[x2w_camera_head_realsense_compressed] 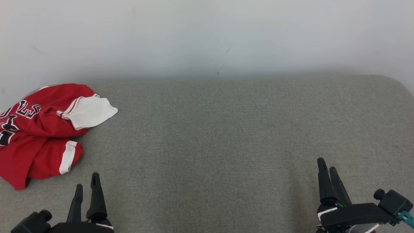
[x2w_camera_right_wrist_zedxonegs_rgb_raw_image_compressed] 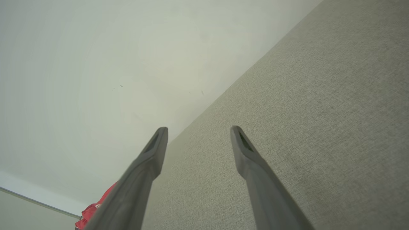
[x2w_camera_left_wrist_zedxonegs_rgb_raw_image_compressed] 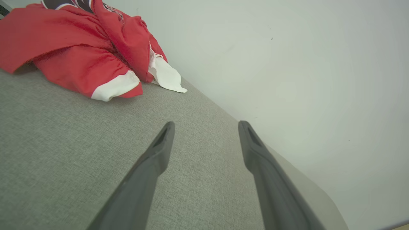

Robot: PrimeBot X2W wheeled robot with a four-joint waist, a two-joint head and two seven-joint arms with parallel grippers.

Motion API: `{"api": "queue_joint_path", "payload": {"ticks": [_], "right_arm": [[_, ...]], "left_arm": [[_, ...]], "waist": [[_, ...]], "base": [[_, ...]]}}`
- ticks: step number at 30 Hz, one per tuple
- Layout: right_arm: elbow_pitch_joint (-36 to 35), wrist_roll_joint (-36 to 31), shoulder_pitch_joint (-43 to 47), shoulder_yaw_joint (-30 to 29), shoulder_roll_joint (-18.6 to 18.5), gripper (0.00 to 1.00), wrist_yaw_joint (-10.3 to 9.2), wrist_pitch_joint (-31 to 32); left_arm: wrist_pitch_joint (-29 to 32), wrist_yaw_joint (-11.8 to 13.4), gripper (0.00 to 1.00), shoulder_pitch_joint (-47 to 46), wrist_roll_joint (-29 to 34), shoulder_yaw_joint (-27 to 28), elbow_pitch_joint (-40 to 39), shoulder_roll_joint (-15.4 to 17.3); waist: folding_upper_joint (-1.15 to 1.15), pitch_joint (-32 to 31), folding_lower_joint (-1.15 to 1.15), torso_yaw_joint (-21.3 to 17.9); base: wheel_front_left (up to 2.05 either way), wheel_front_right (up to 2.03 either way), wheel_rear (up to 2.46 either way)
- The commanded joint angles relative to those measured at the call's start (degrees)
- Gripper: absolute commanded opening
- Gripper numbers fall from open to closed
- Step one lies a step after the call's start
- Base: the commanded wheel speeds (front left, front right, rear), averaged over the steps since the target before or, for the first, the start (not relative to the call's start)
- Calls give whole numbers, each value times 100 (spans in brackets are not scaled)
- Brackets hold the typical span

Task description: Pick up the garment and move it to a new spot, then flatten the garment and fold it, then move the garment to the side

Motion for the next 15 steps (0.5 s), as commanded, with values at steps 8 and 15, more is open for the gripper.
{"api": "queue_joint_path", "payload": {"ticks": [8, 15], "right_arm": [[-58, -1030, -16, 104, -22, 100, -5, -202], [-3, -1683, 22, 170, -23, 100, -6, -317]], "left_arm": [[-206, 86, 100, 54, 924, -97, -81, 94], [-321, 144, 100, 112, 1443, -160, -63, 161]], "waist": [[0, -18, 0, -8], [0, -57, 0, -13]], "base": [[0, 0, 0], [0, 0, 0]]}}
